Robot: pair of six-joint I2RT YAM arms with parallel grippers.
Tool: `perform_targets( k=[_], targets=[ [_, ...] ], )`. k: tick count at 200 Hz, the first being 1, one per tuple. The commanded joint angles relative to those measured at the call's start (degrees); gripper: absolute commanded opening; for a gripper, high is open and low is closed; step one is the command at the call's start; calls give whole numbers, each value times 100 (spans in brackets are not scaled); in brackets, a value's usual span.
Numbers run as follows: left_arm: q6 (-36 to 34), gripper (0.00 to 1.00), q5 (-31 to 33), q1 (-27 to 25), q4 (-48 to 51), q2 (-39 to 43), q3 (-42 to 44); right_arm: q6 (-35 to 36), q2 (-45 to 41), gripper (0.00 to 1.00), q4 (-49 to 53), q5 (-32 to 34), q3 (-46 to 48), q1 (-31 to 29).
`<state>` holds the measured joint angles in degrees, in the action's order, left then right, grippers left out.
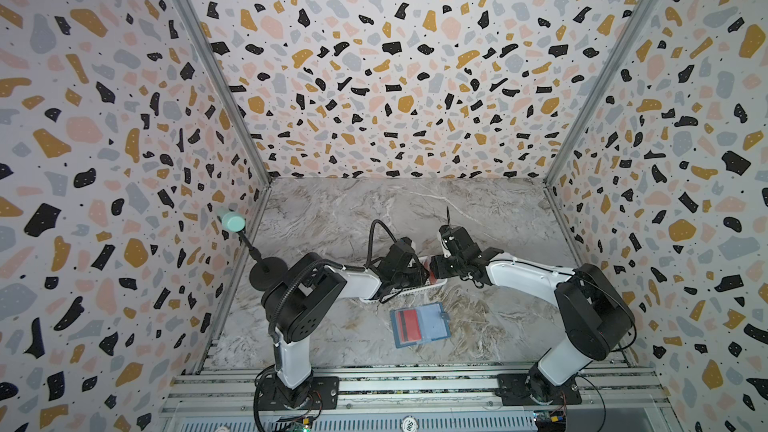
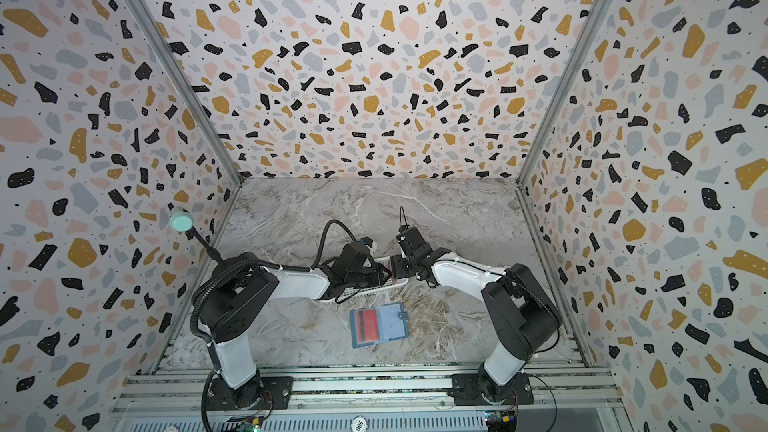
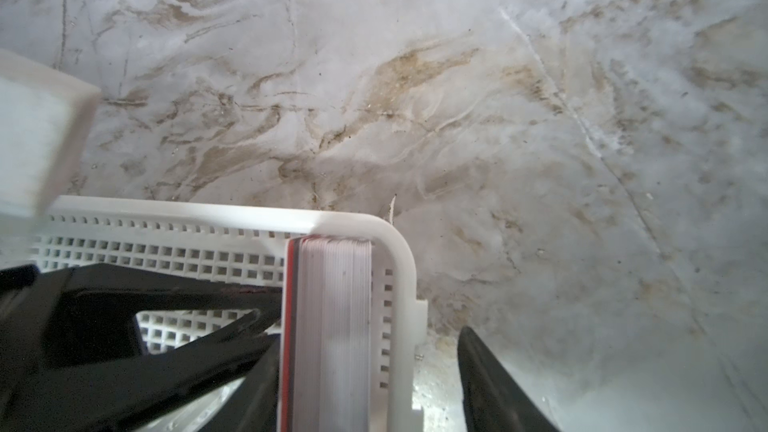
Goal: Put the credit cards into the card holder
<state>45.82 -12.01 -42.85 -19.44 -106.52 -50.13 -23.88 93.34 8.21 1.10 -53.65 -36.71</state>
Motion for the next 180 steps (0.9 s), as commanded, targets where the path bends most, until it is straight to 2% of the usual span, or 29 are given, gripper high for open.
perform_targets(
  k=[1,37,119,153,180],
  targets=[
    [-71,37,-69,24,173,-216,21,69,-239,61,148,108,-120,41],
    [-108,40,-80,23,175,-220,12,64,-280,62,147,75,-118,38],
    [-144,42,-117,22,174,-264,-50,25,-667,61,354,187,-108,-155],
    [-135,42,-129,16,163,-281,-76,-42,-722,40,358,243,-89,-278],
    [-135,42,-143,21,159,-290,-76,-64,-612,30,341,250,-94,-360]
  ],
)
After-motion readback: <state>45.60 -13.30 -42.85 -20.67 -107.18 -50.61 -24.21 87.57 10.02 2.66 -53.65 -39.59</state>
